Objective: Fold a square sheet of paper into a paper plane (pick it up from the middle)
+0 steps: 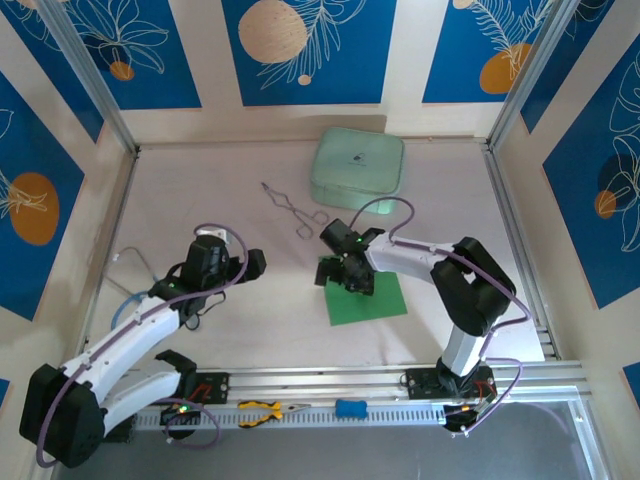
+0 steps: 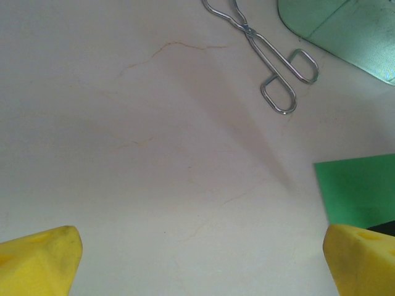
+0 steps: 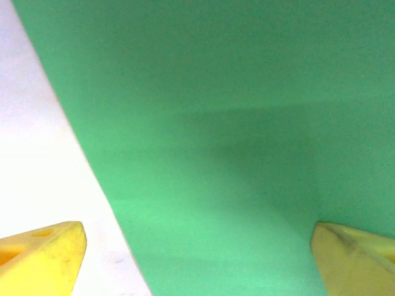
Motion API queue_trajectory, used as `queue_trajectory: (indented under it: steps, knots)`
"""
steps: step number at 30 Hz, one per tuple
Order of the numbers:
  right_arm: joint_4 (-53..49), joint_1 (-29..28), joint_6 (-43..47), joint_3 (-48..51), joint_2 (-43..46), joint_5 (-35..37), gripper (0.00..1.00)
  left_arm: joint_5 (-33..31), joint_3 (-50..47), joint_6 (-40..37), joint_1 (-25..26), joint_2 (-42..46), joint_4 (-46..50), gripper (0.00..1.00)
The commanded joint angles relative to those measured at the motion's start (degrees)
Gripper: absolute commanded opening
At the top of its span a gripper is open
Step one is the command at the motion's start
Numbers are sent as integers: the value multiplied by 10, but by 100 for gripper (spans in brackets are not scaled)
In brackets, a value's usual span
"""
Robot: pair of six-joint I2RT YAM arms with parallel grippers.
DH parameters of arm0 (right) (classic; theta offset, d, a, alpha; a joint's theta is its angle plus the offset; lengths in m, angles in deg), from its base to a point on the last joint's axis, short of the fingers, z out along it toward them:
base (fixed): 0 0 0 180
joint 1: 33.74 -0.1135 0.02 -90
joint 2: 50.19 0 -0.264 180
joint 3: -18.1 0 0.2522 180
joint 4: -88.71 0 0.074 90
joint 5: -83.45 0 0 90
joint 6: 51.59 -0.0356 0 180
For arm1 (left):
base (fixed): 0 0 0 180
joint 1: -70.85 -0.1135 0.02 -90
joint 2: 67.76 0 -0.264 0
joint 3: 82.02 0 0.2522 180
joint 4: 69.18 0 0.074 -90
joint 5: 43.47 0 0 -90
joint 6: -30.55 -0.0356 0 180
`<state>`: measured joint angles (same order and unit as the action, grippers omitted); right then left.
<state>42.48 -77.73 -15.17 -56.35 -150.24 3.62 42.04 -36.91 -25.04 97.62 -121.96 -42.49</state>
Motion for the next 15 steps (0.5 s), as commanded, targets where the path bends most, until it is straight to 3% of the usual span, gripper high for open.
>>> queue_trajectory:
  steps: [1,4,8,11,15]
  knots:
    - [25,-20,-3,-13,-1,-42,95,18,-7,-5,2,15,8,100]
    - [31,-1,2,3,57,-41,96,46,-6,-3,3,16,6,100]
    - [68,94,39,80,140,-91,96,118,4,18,12,-21,-15,100]
    - [78,178,80,118,166,-143,94,132,36,30,56,-82,-6,100]
    - [103,242,119,156,184,-216,91,122,87,47,132,-169,-6,100]
